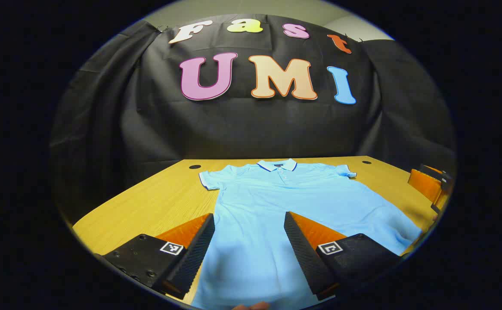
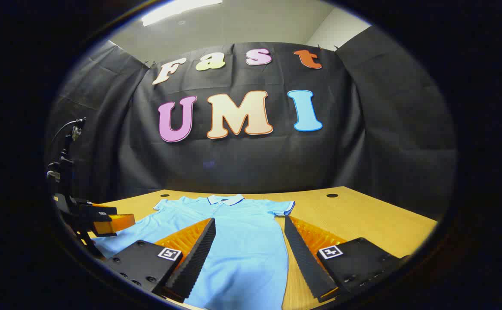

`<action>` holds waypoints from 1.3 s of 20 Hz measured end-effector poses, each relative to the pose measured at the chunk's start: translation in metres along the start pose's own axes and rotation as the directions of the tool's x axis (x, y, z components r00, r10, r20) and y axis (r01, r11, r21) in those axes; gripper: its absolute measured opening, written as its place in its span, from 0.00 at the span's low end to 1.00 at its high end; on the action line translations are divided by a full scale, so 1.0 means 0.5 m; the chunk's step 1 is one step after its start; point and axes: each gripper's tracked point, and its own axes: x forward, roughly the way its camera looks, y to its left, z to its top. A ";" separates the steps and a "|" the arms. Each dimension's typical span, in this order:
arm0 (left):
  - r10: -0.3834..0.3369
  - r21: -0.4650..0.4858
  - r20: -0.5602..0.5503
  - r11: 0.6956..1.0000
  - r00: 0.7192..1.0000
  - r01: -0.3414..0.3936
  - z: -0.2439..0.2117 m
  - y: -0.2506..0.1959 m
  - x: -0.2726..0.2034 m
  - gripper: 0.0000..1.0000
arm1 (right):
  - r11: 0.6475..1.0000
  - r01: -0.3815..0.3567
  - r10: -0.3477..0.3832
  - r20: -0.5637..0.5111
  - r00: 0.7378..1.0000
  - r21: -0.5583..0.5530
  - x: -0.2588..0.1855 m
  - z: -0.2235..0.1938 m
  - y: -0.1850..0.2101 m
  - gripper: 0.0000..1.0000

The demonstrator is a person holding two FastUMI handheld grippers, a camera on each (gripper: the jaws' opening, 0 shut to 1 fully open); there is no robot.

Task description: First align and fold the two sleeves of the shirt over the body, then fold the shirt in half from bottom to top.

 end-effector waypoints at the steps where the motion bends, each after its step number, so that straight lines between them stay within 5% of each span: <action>1: -0.003 -0.004 0.002 1.000 1.000 0.003 0.000 -0.002 0.001 0.97 | 1.000 0.003 -0.003 -0.008 1.000 -0.001 0.002 -0.004 0.000 0.99; 26: 0.007 -0.023 -0.005 1.000 1.000 -0.007 -0.004 0.001 0.014 0.97 | 1.000 -0.004 0.004 -0.044 0.999 0.009 0.007 -0.003 0.017 0.99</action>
